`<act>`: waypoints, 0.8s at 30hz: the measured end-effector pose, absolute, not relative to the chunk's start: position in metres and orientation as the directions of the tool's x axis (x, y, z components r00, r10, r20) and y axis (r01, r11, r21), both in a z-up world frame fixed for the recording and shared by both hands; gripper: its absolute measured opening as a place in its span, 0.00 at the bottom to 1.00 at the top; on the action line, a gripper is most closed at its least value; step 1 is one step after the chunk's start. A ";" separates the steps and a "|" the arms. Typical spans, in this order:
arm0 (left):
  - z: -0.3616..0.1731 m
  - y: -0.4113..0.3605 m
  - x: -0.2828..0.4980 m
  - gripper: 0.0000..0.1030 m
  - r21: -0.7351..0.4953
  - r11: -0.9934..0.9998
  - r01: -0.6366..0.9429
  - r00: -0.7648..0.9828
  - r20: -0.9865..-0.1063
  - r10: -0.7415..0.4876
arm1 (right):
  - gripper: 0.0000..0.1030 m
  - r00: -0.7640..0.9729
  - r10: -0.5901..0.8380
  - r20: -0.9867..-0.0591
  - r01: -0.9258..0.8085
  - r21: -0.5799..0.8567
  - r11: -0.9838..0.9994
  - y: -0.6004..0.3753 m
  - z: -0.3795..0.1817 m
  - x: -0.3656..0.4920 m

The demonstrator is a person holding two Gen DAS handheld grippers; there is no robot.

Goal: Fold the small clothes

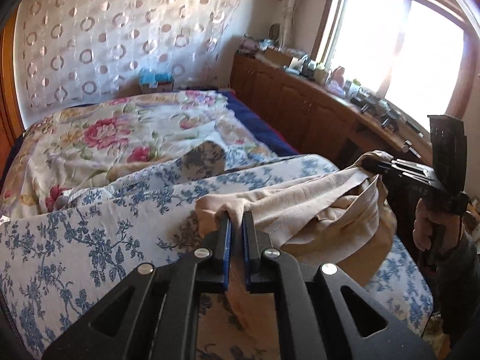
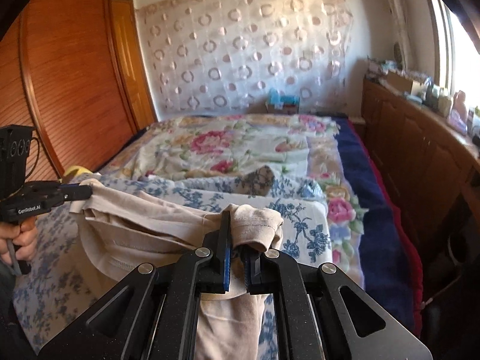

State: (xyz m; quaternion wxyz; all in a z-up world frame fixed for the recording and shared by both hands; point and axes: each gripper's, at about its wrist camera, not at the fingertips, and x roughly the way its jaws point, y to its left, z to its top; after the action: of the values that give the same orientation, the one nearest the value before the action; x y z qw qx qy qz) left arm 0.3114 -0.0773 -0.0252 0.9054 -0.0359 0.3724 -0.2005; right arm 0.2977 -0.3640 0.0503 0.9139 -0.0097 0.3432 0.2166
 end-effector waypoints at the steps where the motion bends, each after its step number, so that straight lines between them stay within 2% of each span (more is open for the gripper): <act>1: -0.028 -0.075 0.313 0.07 -0.214 0.918 0.335 0.642 -0.661 -0.389 | 0.04 0.664 0.384 -0.641 -0.401 0.127 0.907 -0.363 0.045 0.301; 4: -0.028 -0.070 0.316 0.18 -0.215 0.920 0.329 0.647 -0.658 -0.385 | 0.05 0.659 0.372 -0.654 -0.405 0.108 0.908 -0.360 0.036 0.308; 5: -0.027 -0.067 0.315 0.22 -0.223 0.917 0.329 0.649 -0.652 -0.392 | 0.11 0.661 0.366 -0.655 -0.405 0.100 0.909 -0.359 0.036 0.309; 6: -0.027 -0.063 0.313 0.23 -0.229 0.917 0.326 0.651 -0.649 -0.393 | 0.25 0.669 0.354 -0.653 -0.399 0.087 0.913 -0.360 0.036 0.308; 7: -0.026 -0.061 0.312 0.23 -0.224 0.919 0.326 0.646 -0.656 -0.389 | 0.35 0.682 0.343 -0.646 -0.389 0.077 0.918 -0.361 0.038 0.307; 8: -0.026 -0.060 0.311 0.24 -0.218 0.918 0.332 0.640 -0.662 -0.389 | 0.51 0.697 0.334 -0.635 -0.377 0.072 0.924 -0.364 0.041 0.305; 9: -0.028 -0.060 0.307 0.25 -0.211 0.912 0.351 0.628 -0.669 -0.397 | 0.53 0.709 0.326 -0.626 -0.366 0.069 0.928 -0.366 0.045 0.302; 15: -0.046 -0.070 0.291 0.36 -0.230 0.881 0.413 0.542 -0.715 -0.441 | 0.54 0.713 0.326 -0.621 -0.379 0.049 0.924 -0.379 0.054 0.282; 24: -0.056 -0.102 0.313 0.37 -0.198 0.872 0.448 0.495 -0.757 -0.426 | 0.55 0.594 0.347 -0.725 -0.433 0.075 0.898 -0.377 0.008 0.302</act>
State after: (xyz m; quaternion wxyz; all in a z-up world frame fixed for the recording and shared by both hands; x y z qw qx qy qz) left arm 0.3125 -0.1021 -0.0555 0.8644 0.0124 0.4345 -0.2527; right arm 0.3017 -0.3767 0.0080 0.8912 -0.0546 0.3936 0.2188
